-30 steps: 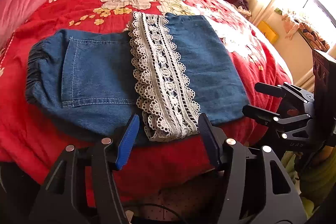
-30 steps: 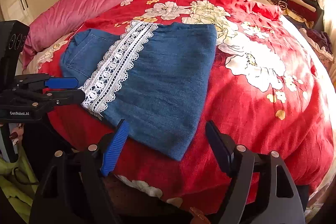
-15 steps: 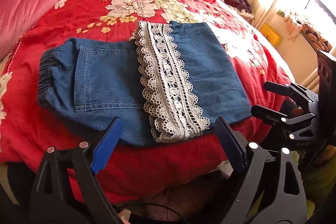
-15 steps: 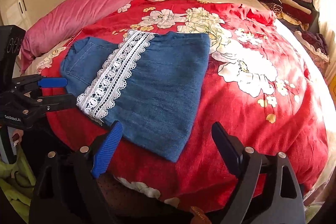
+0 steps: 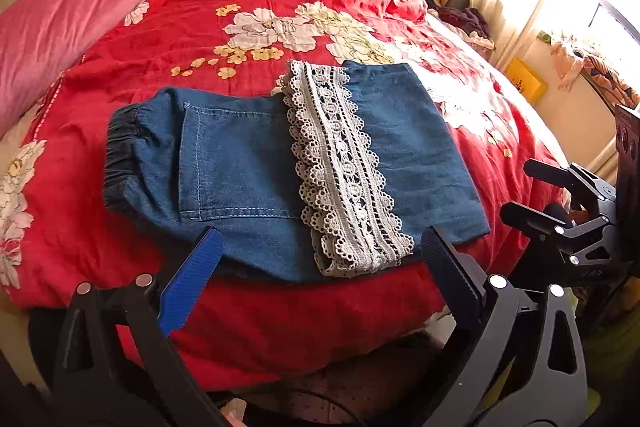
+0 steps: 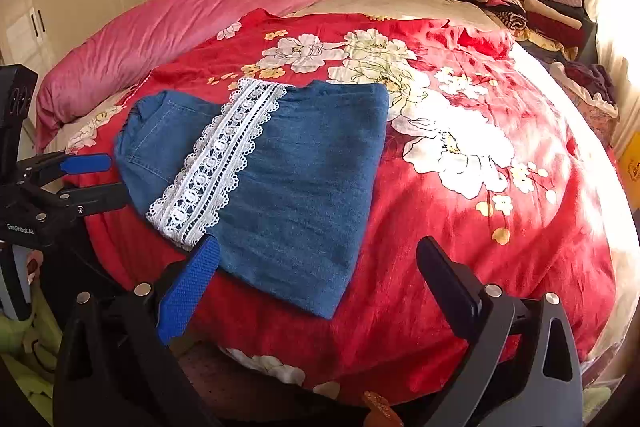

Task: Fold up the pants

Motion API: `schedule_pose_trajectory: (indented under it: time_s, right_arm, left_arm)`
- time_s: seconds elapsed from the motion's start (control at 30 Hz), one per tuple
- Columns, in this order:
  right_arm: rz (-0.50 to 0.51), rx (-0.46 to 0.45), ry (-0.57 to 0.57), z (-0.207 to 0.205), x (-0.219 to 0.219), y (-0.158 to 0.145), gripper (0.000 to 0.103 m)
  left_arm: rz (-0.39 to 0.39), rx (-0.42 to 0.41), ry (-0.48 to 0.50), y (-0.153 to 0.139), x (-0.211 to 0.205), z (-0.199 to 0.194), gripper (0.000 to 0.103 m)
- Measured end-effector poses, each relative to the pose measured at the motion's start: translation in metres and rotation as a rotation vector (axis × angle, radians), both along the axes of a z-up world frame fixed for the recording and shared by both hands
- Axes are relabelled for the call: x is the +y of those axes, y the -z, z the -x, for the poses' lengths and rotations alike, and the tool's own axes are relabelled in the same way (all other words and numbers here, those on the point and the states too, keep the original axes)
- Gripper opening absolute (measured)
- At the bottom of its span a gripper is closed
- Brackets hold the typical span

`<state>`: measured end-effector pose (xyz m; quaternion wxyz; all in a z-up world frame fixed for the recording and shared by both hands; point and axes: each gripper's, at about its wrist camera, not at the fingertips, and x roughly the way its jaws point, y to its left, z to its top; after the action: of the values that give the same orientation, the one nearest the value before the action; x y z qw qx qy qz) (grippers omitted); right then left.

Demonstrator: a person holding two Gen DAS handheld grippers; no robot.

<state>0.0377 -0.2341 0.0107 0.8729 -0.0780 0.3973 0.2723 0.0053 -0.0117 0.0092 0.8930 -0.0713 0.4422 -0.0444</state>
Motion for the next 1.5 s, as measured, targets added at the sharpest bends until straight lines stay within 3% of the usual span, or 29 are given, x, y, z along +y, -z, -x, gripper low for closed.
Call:
schedule_pose_trajectory:
  time_s: [0.57,1.07,1.5]
  right_arm:
    - [-0.024,-0.054,-0.04,-0.008,0.026,-0.037,0.098]
    - [-0.026,-0.065,-0.181,-0.031,0.105,-0.063,0.098]
    - [0.028,-0.019,-0.322,-0.053,0.184,-0.051,0.098]
  left_arm:
    - [0.013,-0.036,-0.077,-0.007,0.03,0.011,0.093]
    - [0.032,-0.038,-0.178,0.003,0.075,0.024,0.093]
    - [0.098,0.011,-0.247,0.03,0.107,0.02,0.093]
